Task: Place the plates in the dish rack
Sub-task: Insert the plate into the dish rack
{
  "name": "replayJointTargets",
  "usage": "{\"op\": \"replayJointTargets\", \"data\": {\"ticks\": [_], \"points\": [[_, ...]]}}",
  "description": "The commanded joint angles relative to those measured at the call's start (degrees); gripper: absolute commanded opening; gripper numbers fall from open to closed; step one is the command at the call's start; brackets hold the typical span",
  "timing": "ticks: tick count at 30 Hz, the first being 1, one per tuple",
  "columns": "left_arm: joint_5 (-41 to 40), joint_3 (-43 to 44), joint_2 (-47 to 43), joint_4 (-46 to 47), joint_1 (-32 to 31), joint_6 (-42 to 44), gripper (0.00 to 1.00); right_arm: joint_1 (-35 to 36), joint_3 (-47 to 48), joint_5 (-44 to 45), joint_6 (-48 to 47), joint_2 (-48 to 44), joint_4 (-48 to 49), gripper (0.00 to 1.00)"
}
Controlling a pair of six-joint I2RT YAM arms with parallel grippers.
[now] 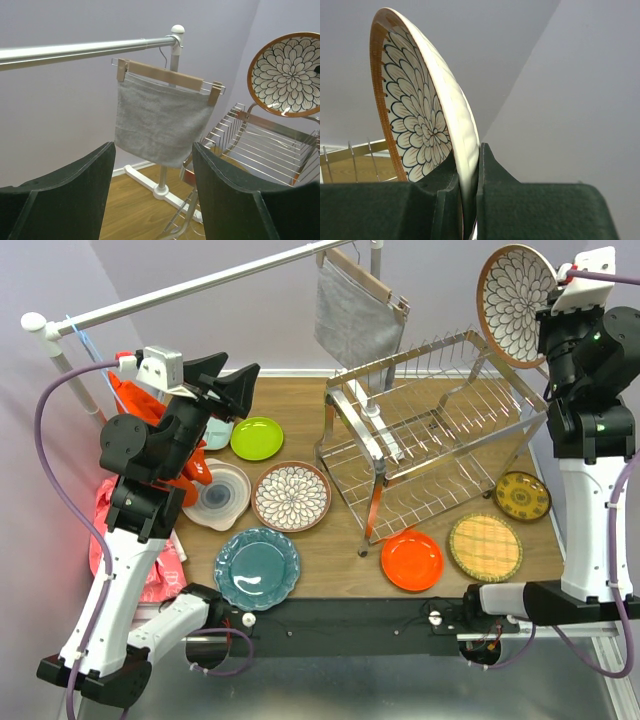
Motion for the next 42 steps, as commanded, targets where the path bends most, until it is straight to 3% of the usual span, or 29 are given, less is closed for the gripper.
{"op": "replayJointTargets", "data": {"ticks": [1, 15, 34, 42], "points": [[-1.7, -0.4, -0.9, 1.1, 0.3, 1.6, 0.72, -1.3, -0.9, -4.4, -1.7, -3.2, 6.7, 0.01], [-1.5, -0.1, -0.2, 1.2, 0.3, 1.6, 0.72, -5.2, -6.2, -7.4, -3.5, -5.9, 6.6, 0.01], [-1.5, -0.7, -0.3, 1.2, 0.3, 1.0, 0.72, -8.9, -3.2, -17.0, -4.2, -3.7, 6.5, 0.01], [-1.8, -1.6, -1.0, 1.5, 0.3, 0.4, 0.72, -9.0, -6.7, -17.7, -3.1, -5.3, 6.4, 0.01]]}}
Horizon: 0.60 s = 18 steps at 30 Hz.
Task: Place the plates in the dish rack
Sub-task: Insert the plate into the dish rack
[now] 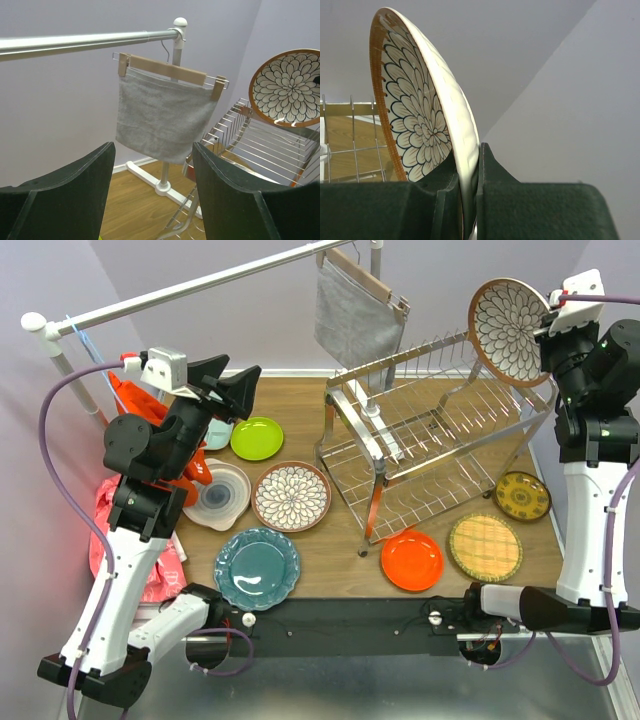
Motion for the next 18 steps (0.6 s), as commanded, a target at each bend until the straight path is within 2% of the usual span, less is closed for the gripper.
{"op": "replayJointTargets", "data": {"ticks": [1, 18], "points": [[-1.7, -0.7, -1.0, 1.3, 0.3, -0.4, 0.72, -0.5, -0.3, -1.7, 0.9, -2.5, 8.5, 0.01], [-1.8, -0.4, -0.5, 1.4, 0.3, -0.6, 0.72, -0.5, -4.6, 2.4, 2.7, -4.3, 8.5, 0.01]]}}
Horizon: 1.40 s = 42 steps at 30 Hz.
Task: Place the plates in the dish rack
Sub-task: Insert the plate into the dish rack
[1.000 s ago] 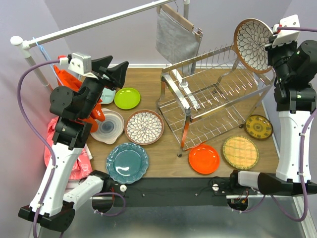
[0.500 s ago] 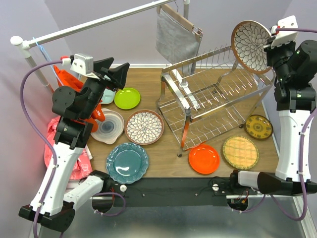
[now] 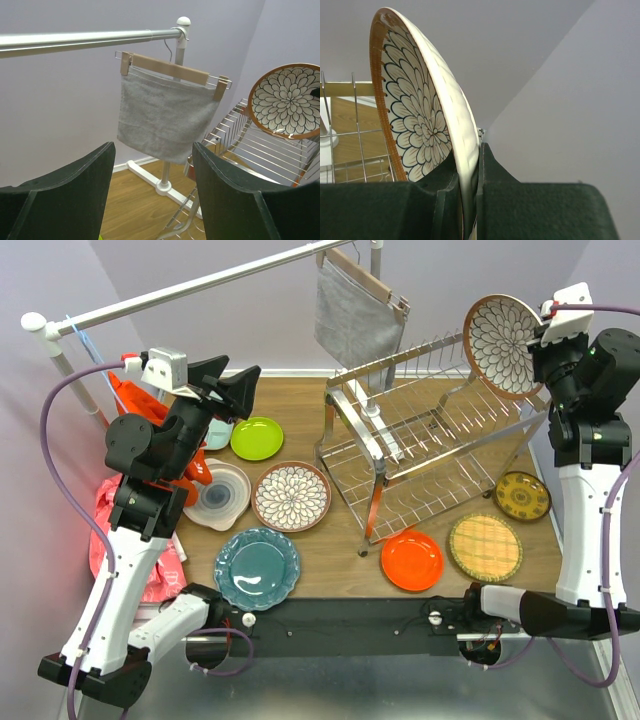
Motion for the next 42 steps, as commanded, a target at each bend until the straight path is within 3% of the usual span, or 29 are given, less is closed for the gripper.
{"op": "replayJointTargets", "data": {"ticks": [1, 12, 22, 31, 42], "points": [[-1.0, 0.2, -0.5, 1.3, 0.3, -0.3, 0.72, -0.5, 0.3, 2.4, 2.0, -3.0, 8.6, 0.01], [-1.0, 0.4, -0.3, 1.5, 0.3, -0.6, 0.72, -0.5, -2.9, 3.4, 1.8, -4.9, 8.6, 0.01], [-1.0, 0.4, -0.5, 1.5, 0.3, -1.2, 0.72, -0.5, -4.9, 3.2, 2.5, -5.7, 8.6, 0.11], [-1.1, 0.6, -0.5, 1.5, 0.3, -1.3, 0.72, -0.5, -5.1, 5.3, 4.7, -5.2, 8.5, 0.11], [-1.1, 1.0, 0.0, 1.6, 0.3, -1.3, 0.72, -0.5, -5.0, 4.5, 4.4, -4.2, 8.5, 0.36]]}}
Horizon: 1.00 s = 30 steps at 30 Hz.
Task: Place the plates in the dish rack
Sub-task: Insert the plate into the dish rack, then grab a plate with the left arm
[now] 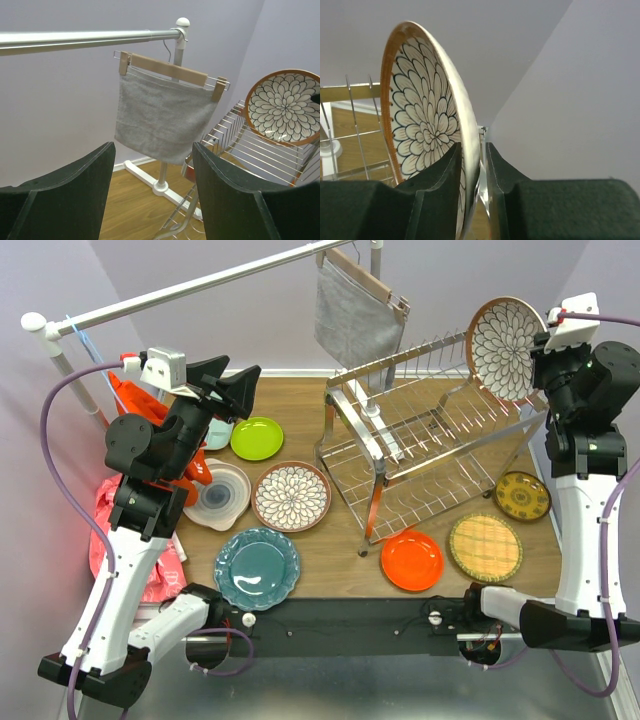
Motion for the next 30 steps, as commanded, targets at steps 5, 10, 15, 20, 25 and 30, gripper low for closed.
{"op": "replayJointTargets", "data": {"ticks": [5, 10, 15, 20, 25, 30], "points": [[-1.3, 0.7, -0.4, 1.5, 0.3, -0.4, 0.72, -0.5, 1.5, 1.0, -0.2, -0.5, 5.3, 0.53], [-1.3, 0.3, -0.6, 1.4, 0.3, -0.5, 0.72, -0.5, 3.4, 1.1, -0.4, -0.2, 5.3, 0.74], [-1.0, -0.3, -0.6, 1.1, 0.3, -0.7, 0.72, -0.5, 6.2, 1.9, 0.1, 0.4, 5.3, 0.89], [-0.6, -0.8, -0.7, 0.6, 0.3, -0.8, 0.72, -0.5, 8.6, 2.4, 0.8, 0.4, 5.3, 0.99], [-0.5, -1.0, -0.8, -1.1, 0.3, -0.8, 0.72, -0.5, 10.4, 3.1, 1.4, 0.5, 5.3, 1.0], [-0.7, -1.4, -1.1, -3.2, 0.3, -1.3, 0.72, -0.5, 12.0, 3.3, 2.9, -0.1, 5.1, 1.0]]}}
